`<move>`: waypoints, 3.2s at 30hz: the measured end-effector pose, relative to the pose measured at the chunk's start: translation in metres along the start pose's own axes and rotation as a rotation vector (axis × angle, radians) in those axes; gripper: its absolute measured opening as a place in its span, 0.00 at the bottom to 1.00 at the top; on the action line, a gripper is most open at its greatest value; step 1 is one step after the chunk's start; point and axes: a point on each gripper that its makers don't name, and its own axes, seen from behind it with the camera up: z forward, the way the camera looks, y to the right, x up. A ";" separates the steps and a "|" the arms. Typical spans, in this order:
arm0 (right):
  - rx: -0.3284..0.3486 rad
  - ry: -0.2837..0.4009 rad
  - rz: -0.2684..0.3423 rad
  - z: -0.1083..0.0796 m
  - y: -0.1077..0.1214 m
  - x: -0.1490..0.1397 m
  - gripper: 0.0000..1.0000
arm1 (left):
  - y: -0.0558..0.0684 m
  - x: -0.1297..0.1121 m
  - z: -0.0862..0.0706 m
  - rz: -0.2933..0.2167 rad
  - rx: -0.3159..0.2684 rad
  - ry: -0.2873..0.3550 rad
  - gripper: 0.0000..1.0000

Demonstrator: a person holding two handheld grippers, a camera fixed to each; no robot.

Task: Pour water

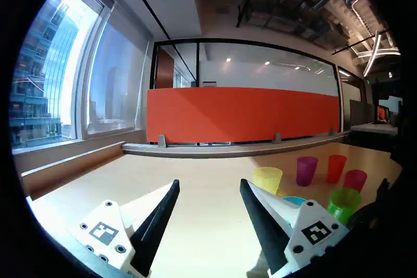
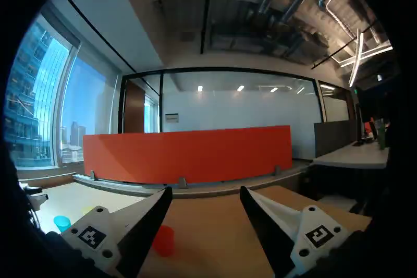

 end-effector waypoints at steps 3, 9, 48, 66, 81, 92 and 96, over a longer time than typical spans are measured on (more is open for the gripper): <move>0.000 -0.001 -0.004 0.000 0.001 0.000 1.00 | 0.000 0.000 0.000 0.000 0.000 -0.001 0.85; 0.002 -0.003 -0.021 -0.001 0.003 -0.001 1.00 | 0.000 0.000 0.000 0.001 -0.001 -0.002 0.85; 0.069 -0.033 -0.048 0.007 -0.015 -0.071 1.00 | -0.002 0.000 -0.001 0.002 -0.001 -0.002 0.85; 0.060 -0.053 -0.016 0.010 -0.006 -0.096 1.00 | -0.001 0.000 0.000 0.002 -0.001 -0.002 0.85; 0.057 -0.091 -0.026 0.014 -0.003 -0.112 1.00 | -0.002 0.000 0.000 0.002 -0.001 -0.002 0.85; 0.053 -0.116 -0.043 0.016 -0.002 -0.118 1.00 | -0.002 0.000 0.000 0.002 -0.001 -0.002 0.85; 0.049 -0.121 -0.050 0.015 -0.003 -0.119 1.00 | -0.002 0.000 0.000 0.002 -0.001 -0.002 0.85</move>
